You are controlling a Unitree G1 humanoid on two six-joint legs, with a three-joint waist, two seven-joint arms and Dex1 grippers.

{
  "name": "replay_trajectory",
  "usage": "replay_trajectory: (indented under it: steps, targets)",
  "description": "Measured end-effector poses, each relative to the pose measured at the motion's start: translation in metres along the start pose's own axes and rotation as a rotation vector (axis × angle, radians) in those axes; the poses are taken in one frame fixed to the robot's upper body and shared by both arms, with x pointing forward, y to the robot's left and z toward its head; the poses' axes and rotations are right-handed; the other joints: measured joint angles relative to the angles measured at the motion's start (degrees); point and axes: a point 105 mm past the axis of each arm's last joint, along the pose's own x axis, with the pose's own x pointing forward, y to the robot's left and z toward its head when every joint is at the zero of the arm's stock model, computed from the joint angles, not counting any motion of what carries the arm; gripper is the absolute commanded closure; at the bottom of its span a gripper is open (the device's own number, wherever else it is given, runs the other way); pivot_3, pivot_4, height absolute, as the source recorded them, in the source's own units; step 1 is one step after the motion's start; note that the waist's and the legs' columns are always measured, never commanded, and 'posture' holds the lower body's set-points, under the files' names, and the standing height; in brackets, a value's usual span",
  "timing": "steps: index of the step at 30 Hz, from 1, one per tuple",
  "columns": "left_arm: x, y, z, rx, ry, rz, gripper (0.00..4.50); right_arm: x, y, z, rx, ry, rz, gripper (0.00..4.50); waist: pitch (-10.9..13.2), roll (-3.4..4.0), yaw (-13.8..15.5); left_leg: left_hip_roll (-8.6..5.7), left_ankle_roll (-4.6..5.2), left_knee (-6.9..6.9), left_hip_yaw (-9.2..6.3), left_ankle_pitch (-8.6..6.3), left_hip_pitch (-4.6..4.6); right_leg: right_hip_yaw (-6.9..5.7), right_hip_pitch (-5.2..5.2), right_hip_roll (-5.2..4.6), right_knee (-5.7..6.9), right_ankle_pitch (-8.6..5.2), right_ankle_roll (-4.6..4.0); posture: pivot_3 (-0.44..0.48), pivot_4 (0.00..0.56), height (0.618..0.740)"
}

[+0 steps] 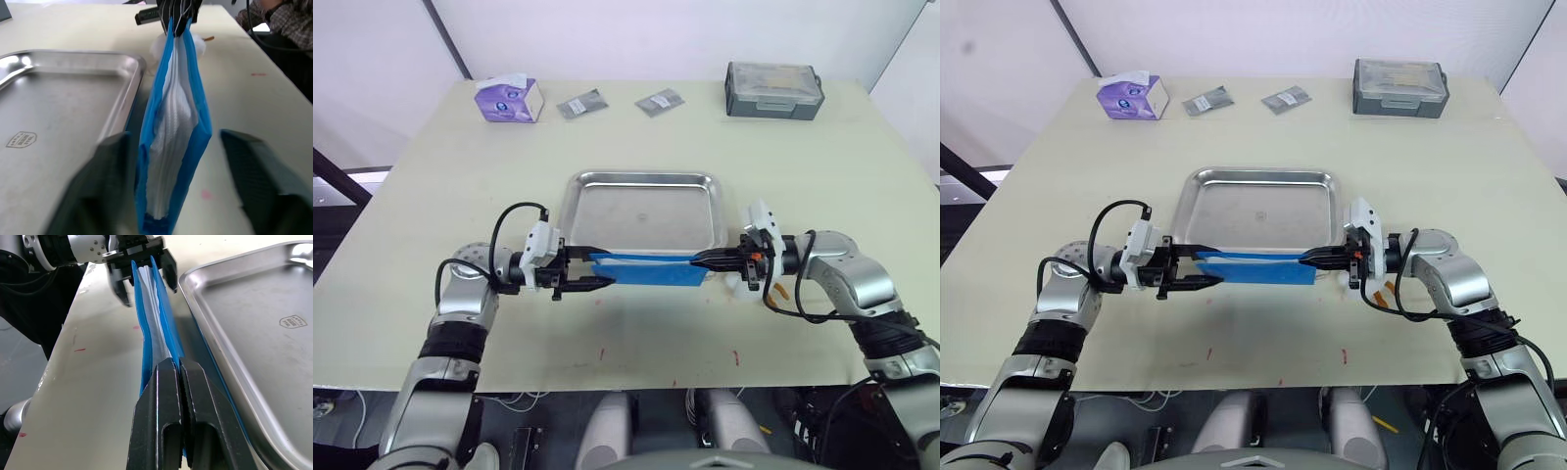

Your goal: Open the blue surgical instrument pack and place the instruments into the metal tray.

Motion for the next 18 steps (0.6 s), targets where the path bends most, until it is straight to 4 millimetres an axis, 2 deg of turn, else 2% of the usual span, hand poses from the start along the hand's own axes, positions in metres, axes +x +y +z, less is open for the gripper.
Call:
replay_trajectory:
  steps: [1,2,3,13,16,18]
  targets:
    - [0.001,0.001,0.001,0.001,-0.003,0.0,3.68,0.0,0.0,0.0,0.0,0.001,-0.001,4.5,0.0,0.0,0.0,0.0,0.0,0.0,0.0,0.0,0.0,0.0,0.0,0.0,0.0,0.0,0.0,0.0,0.15,0.734]
    - [0.001,0.001,0.001,-0.004,-0.006,-0.001,4.31,0.0,0.0,0.0,-0.001,0.001,-0.002,4.5,0.0,0.0,0.0,0.0,0.0,0.0,-0.01,0.0,0.0,0.0,0.0,0.0,0.0,0.0,0.0,0.0,0.15,0.734]
    - [0.001,0.0,0.001,-0.007,-0.006,-0.008,4.48,0.0,-0.001,0.0,-0.003,0.003,-0.009,4.5,0.0,0.0,0.0,0.0,0.0,0.0,-0.01,0.0,0.0,0.0,0.0,0.0,0.0,0.0,0.0,0.0,0.15,0.734]
    - [0.002,-0.01,0.002,-0.03,-0.01,-0.034,4.48,-0.004,0.005,0.001,-0.055,0.001,-0.01,4.5,0.0,0.01,0.0,0.0,0.0,0.0,-0.04,0.0,-0.04,-0.02,-0.01,-0.02,-0.01,0.0,0.0,0.0,0.15,0.734]
    - [0.003,-0.015,0.004,-0.035,-0.015,-0.048,4.5,-0.011,0.009,0.004,-0.047,-0.007,-0.015,3.66,0.0,0.01,0.1,0.01,0.0,0.0,-0.05,0.0,-0.07,-0.03,-0.01,-0.04,-0.02,0.0,0.0,0.0,0.15,0.734]
    - [0.001,-0.018,0.004,-0.037,-0.011,-0.05,4.5,-0.023,0.009,0.005,-0.045,-0.003,-0.046,2.82,0.0,0.01,0.1,0.01,0.0,0.0,-0.05,0.0,-0.08,-0.03,-0.01,-0.04,-0.03,0.0,0.0,0.0,0.15,0.734]
